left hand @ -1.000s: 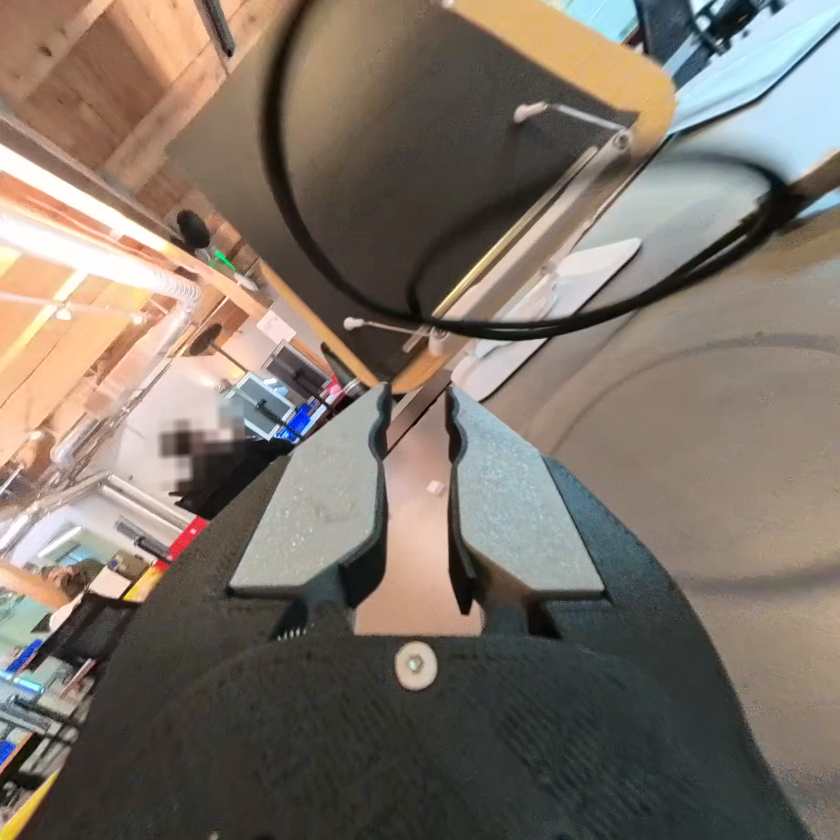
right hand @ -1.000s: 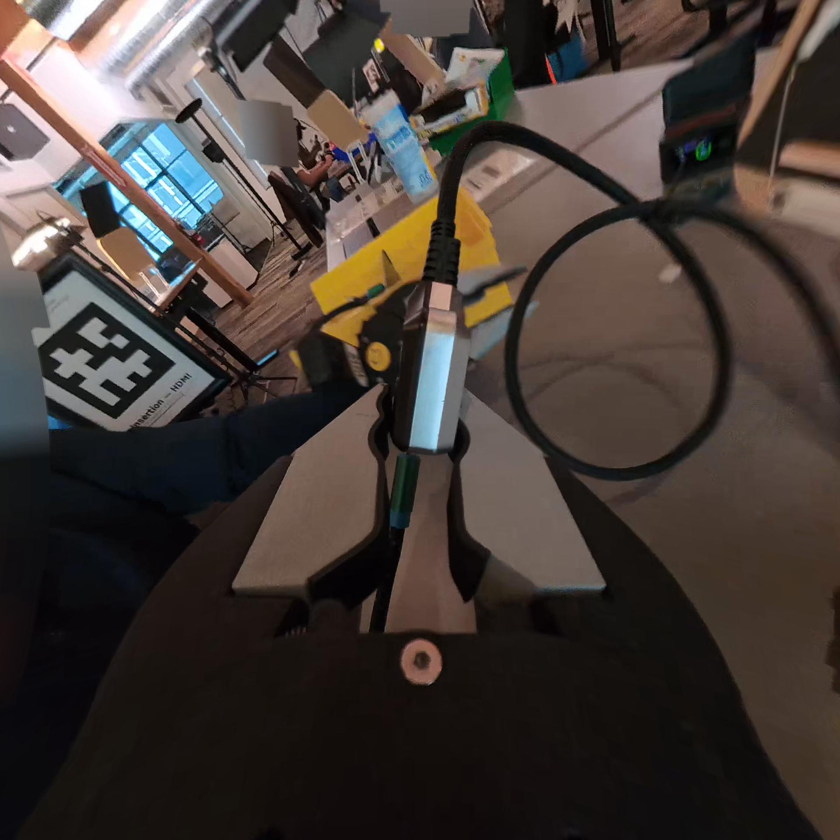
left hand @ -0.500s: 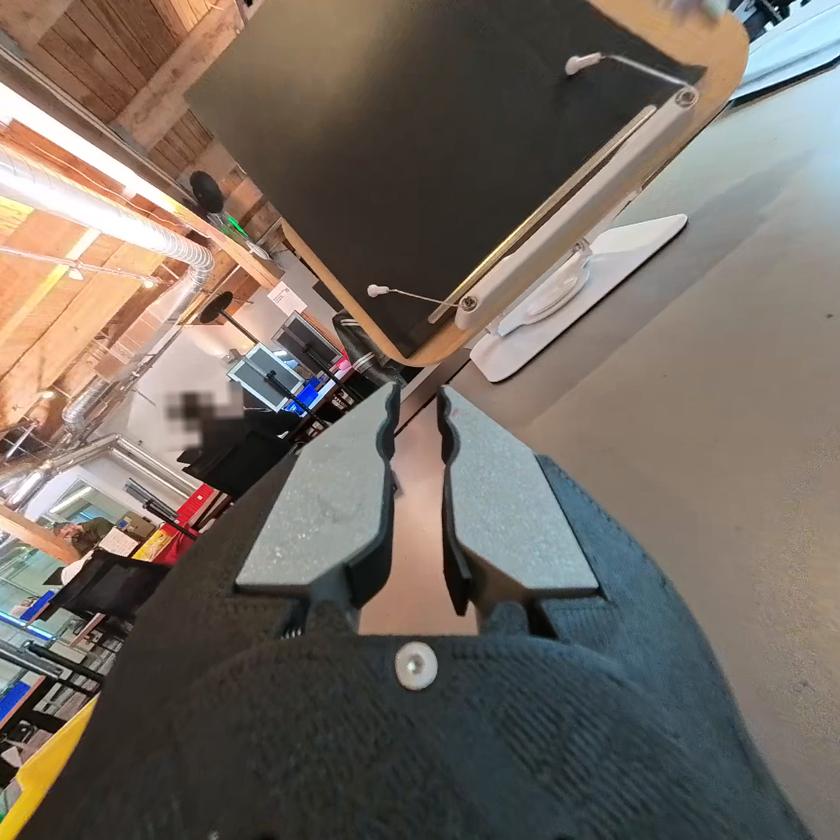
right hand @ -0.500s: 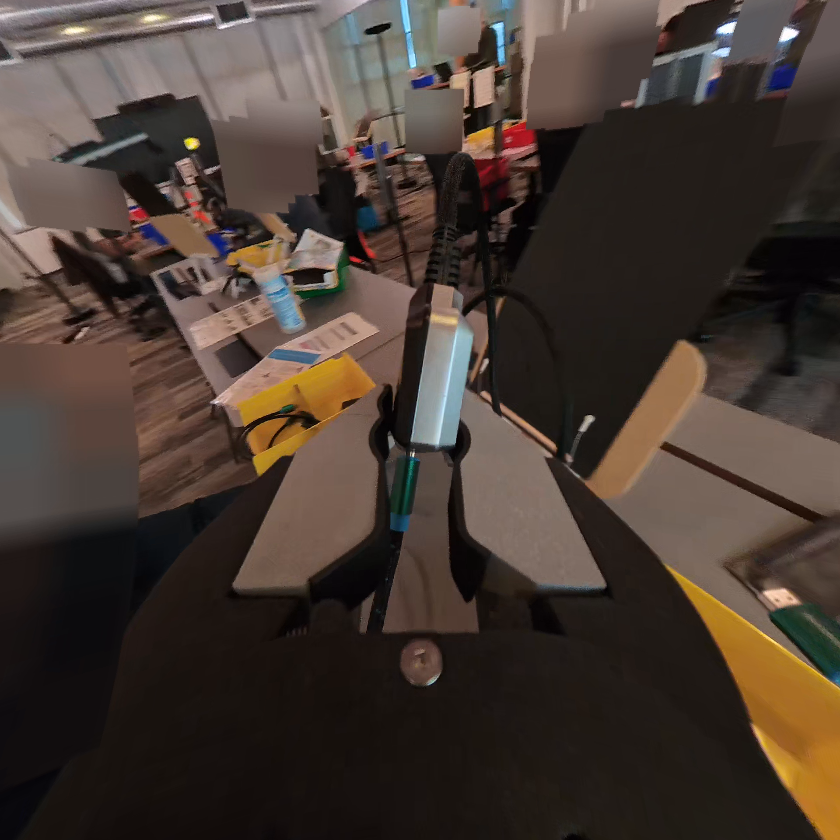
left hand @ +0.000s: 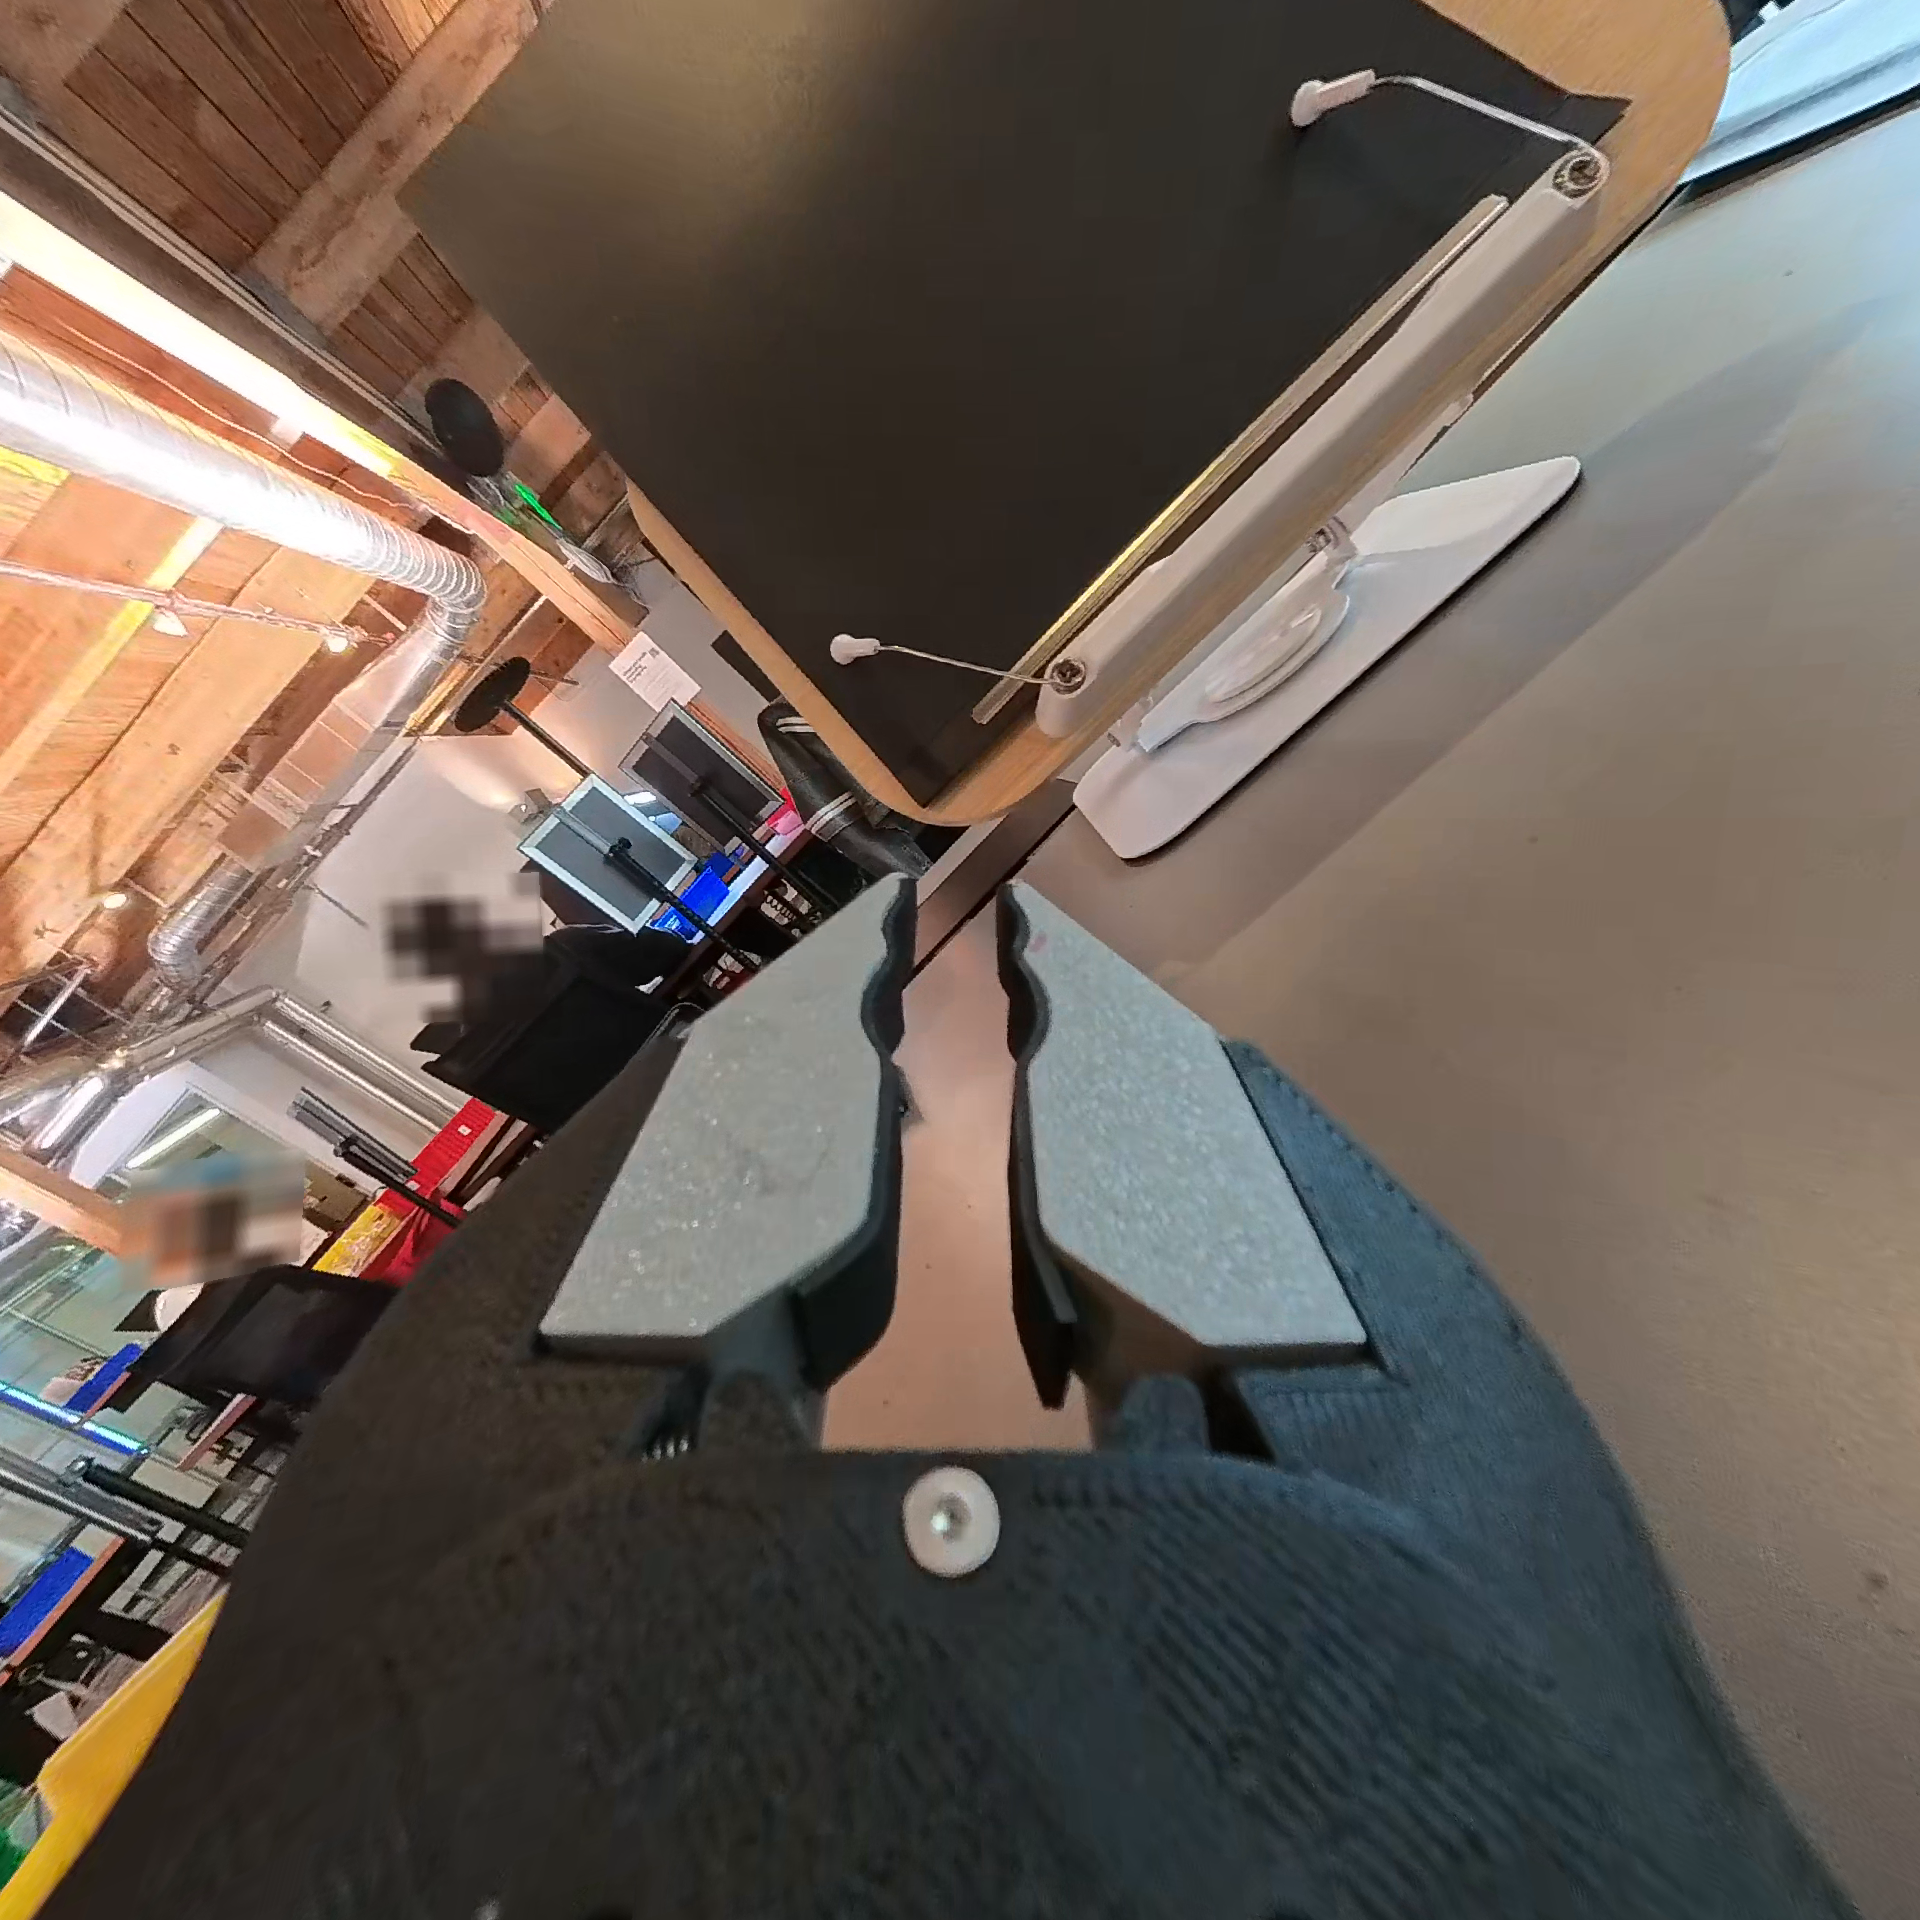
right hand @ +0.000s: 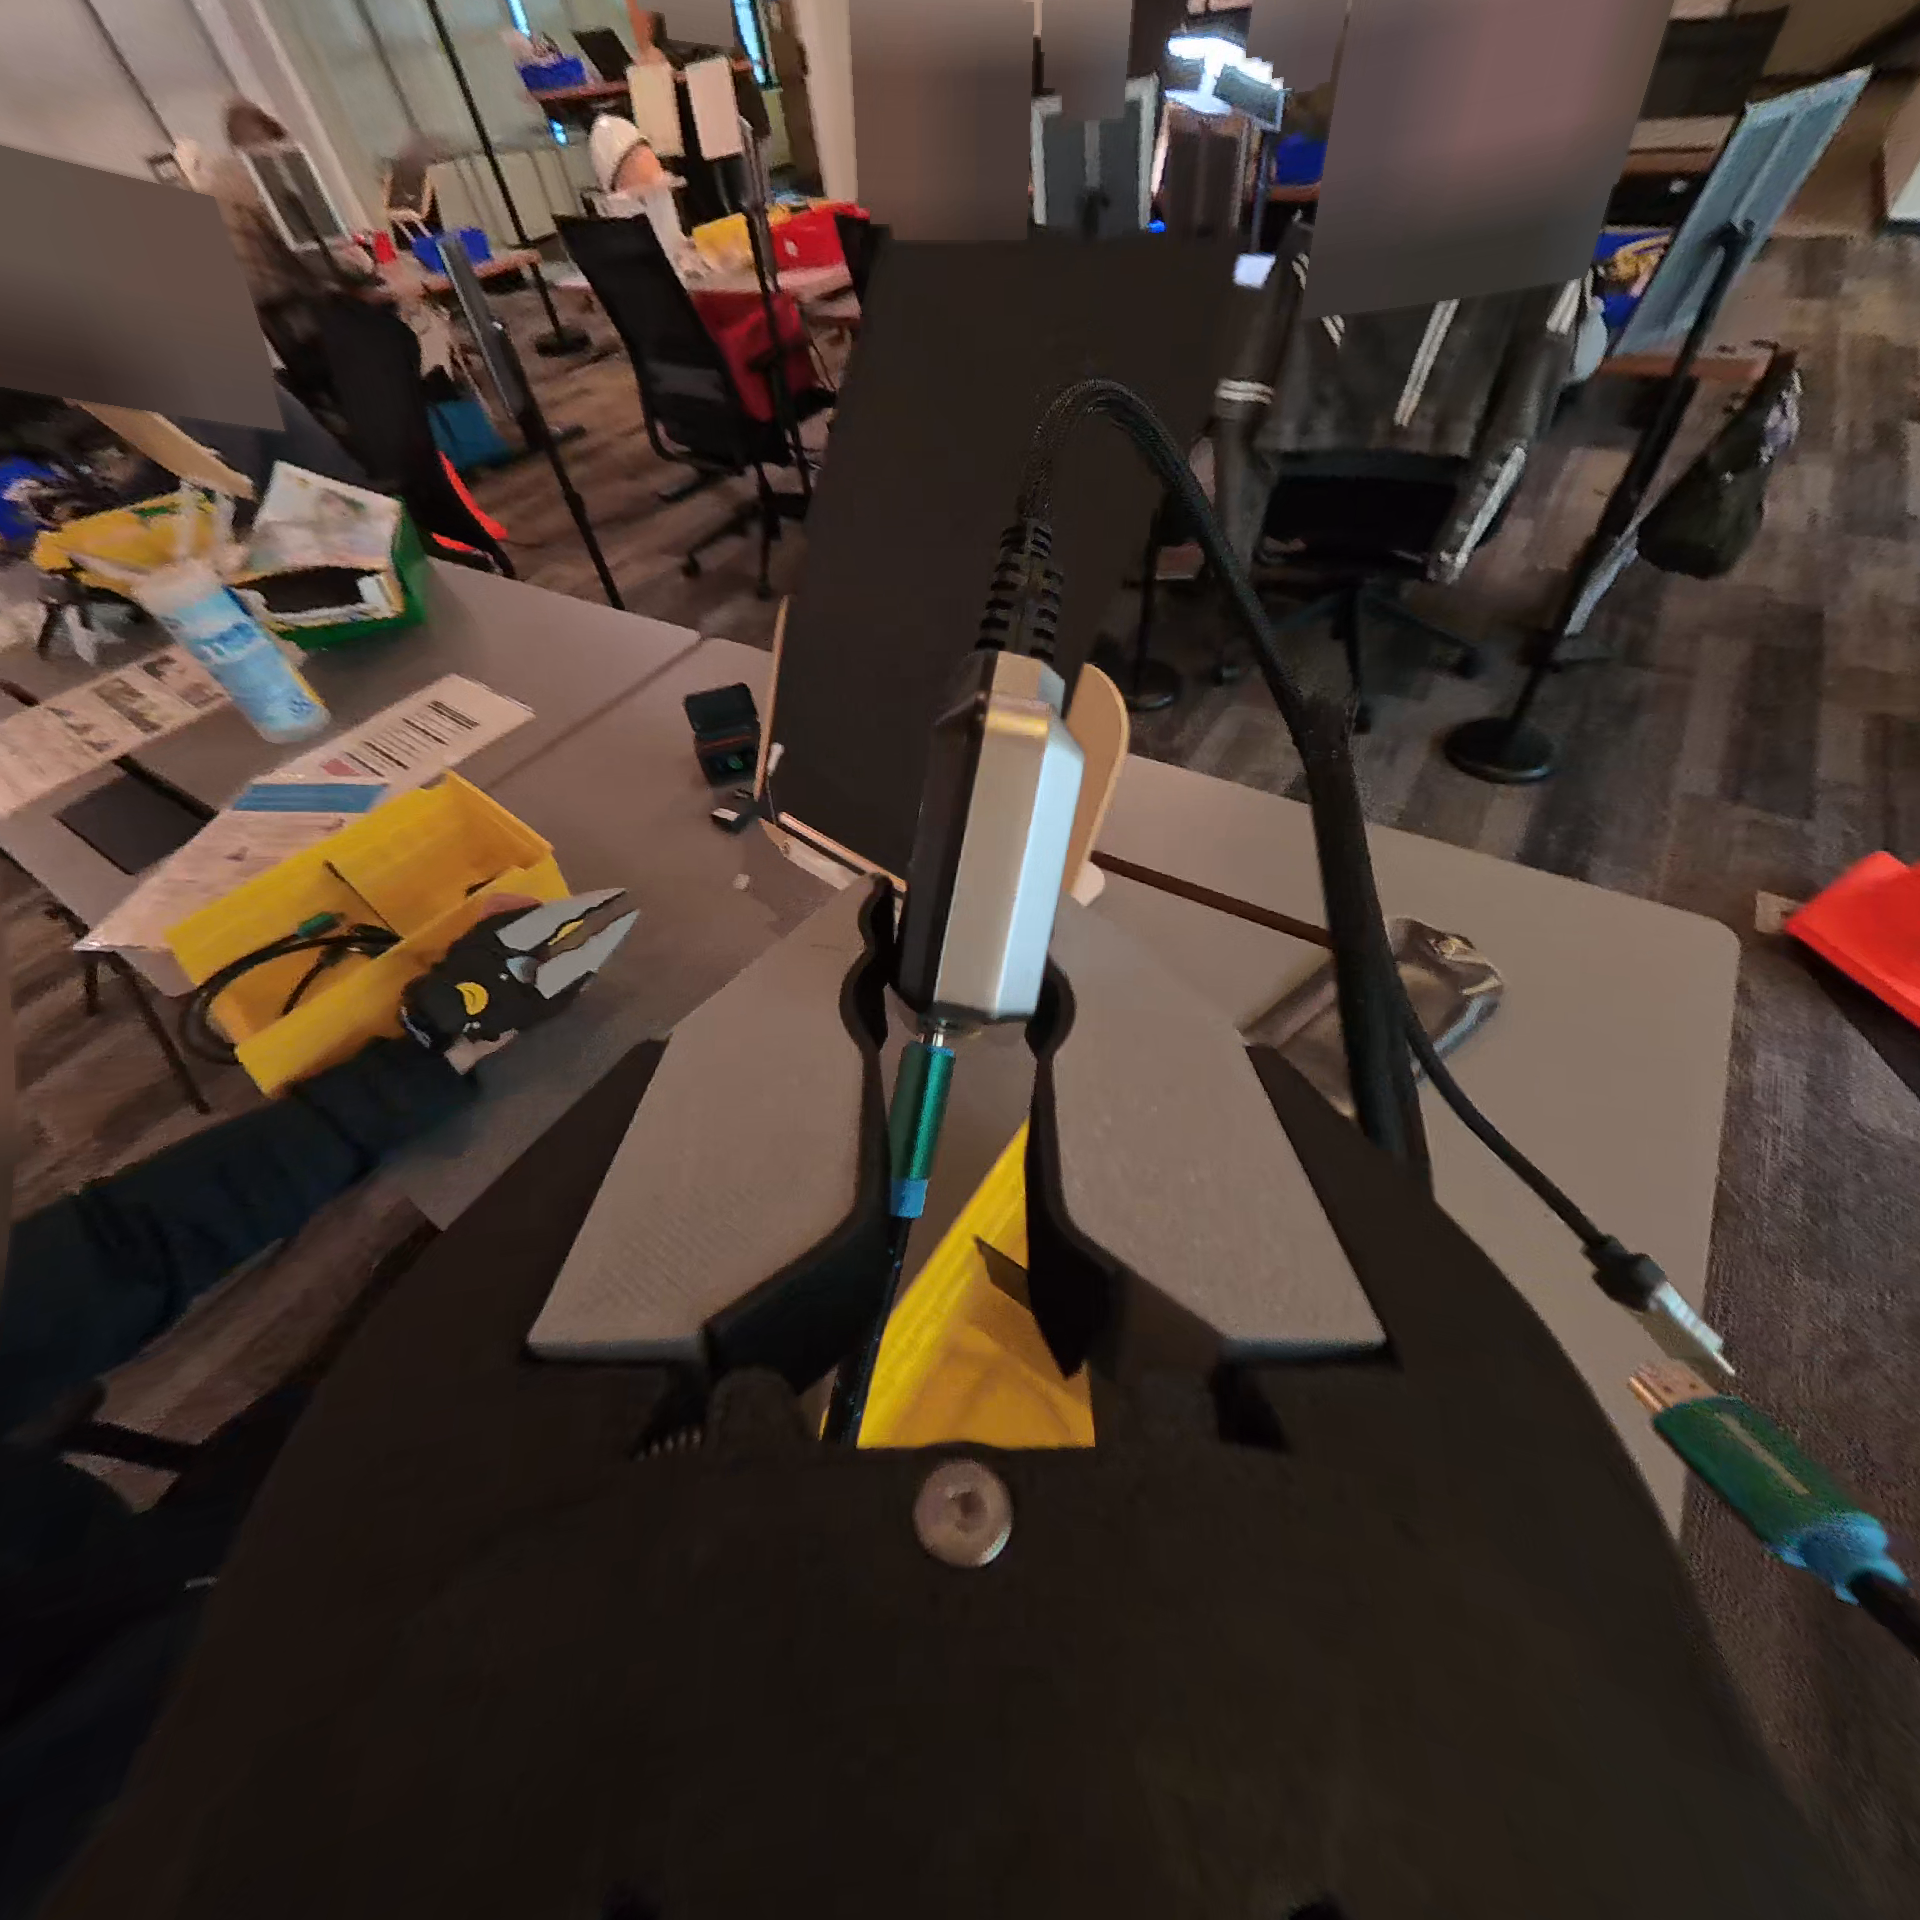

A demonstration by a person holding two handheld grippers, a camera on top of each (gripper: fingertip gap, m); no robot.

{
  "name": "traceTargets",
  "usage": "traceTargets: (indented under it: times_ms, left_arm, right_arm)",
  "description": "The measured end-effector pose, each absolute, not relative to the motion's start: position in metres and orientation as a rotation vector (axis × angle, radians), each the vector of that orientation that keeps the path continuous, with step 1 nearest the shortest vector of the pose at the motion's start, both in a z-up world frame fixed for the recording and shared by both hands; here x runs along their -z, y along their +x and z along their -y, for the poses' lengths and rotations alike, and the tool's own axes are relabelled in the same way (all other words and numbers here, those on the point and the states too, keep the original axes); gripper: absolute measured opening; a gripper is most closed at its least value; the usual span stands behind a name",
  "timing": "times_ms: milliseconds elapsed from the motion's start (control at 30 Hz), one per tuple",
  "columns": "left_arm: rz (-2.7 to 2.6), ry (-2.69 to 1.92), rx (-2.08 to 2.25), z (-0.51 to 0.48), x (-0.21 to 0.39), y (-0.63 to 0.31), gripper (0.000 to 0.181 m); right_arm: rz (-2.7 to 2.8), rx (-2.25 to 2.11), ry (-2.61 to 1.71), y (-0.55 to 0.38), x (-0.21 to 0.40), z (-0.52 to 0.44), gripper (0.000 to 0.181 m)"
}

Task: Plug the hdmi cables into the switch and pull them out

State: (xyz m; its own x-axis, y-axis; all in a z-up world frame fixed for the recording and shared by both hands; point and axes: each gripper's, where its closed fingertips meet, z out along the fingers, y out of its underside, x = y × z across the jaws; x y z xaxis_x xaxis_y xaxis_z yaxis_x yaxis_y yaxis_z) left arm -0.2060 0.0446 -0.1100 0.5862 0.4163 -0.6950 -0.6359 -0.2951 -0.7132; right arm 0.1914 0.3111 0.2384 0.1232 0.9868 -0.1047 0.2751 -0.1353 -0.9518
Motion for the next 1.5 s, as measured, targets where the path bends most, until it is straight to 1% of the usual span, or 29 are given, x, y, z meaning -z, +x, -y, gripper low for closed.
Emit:
traceTargets:
  times_ms: [233,567,733,833,933,1033,1100,1233,1367,1433,1500]
  left_arm:
    - [-0.178,-1.582,-1.032,-0.046,0.114,-0.210,0.013]
    - [-0.181,-1.596,-1.031,-0.046,0.116,-0.211,0.012]
    - [-0.179,-1.602,-1.026,-0.047,0.117,-0.211,0.012]
    - [-0.195,-1.612,-1.028,-0.050,0.120,-0.211,0.012]
    - [-0.197,-1.608,-1.034,-0.049,0.119,-0.211,0.011]
    - [-0.181,-1.595,-1.035,-0.048,0.115,-0.212,0.009]
    - [-0.175,-1.603,-1.030,-0.048,0.117,-0.213,0.009]
    - [-0.187,-1.611,-1.031,-0.049,0.119,-0.213,0.009]
    - [-0.191,-1.621,-1.026,-0.051,0.121,-0.213,0.009]
    - [-0.195,-1.624,-1.022,-0.052,0.121,-0.213,0.009]
    - [-0.206,-1.624,-1.022,-0.054,0.122,-0.212,0.009]
  right_arm:
    - [1.198,-1.083,-1.587,0.205,-0.233,-0.334,0.022]
    - [1.205,-1.133,-1.590,0.204,-0.223,-0.331,0.022]
    - [1.263,-1.034,-1.631,0.194,-0.213,-0.332,0.022]
    - [1.354,-0.922,-1.695,0.183,-0.196,-0.334,0.021]
    - [1.488,-0.623,-1.778,0.169,-0.162,-0.345,0.022]
    - [1.657,-0.221,-1.880,0.153,-0.110,-0.364,0.022]
    - [1.787,0.028,-1.925,0.141,-0.069,-0.375,0.021]
    - [2.133,0.358,-1.981,0.117,0.026,-0.377,0.020]
    - [2.407,0.726,-2.033,0.127,0.114,-0.388,0.022]
    - [2.449,0.742,-1.959,0.120,0.135,-0.398,0.021]
    - [2.492,0.583,-1.991,0.113,0.149,-0.392,0.023]
